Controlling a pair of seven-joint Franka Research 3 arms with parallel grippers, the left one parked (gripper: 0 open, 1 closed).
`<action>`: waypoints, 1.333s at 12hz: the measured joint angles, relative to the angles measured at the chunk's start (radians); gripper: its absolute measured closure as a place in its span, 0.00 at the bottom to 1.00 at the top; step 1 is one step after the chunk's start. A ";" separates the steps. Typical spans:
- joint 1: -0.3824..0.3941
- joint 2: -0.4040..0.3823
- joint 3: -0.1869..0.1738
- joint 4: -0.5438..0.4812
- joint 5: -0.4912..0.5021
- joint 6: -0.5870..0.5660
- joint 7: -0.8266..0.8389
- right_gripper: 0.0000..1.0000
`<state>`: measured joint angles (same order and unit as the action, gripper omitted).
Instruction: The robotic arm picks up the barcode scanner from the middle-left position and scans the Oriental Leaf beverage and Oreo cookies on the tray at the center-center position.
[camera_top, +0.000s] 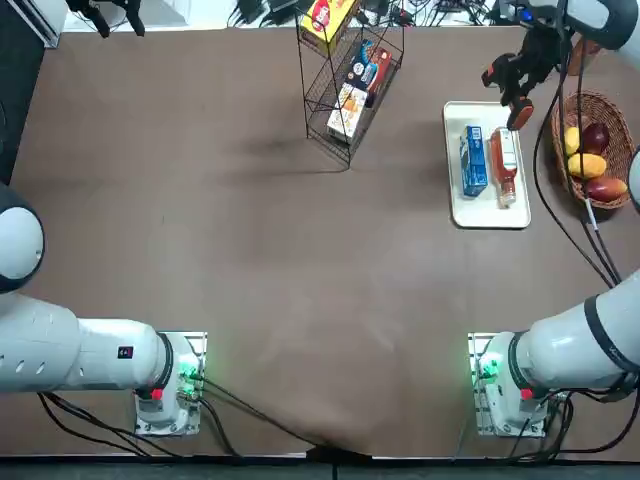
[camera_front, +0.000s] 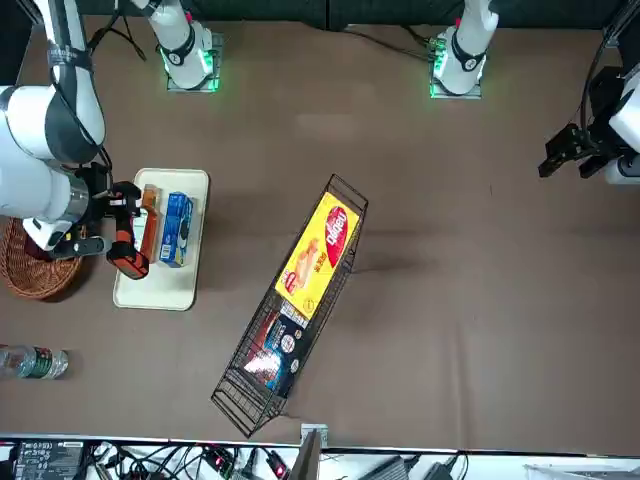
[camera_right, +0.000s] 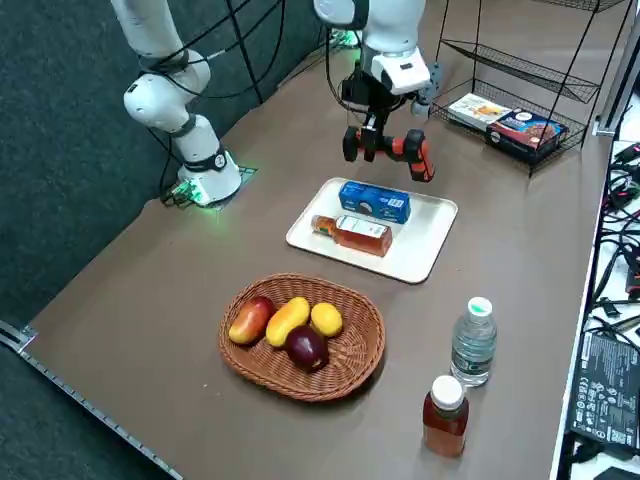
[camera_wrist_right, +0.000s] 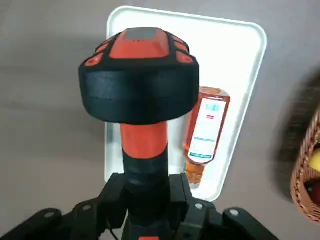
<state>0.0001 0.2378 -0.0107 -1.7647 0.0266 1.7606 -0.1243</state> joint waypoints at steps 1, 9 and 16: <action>0.004 -0.001 0.001 0.012 0.011 -0.016 0.001 0.58; 0.138 -0.013 0.007 0.027 0.022 -0.065 0.072 0.58; 0.256 -0.024 0.010 0.026 0.025 -0.041 0.209 0.58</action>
<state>0.2564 0.2136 -0.0006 -1.7388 0.0511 1.7193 0.0843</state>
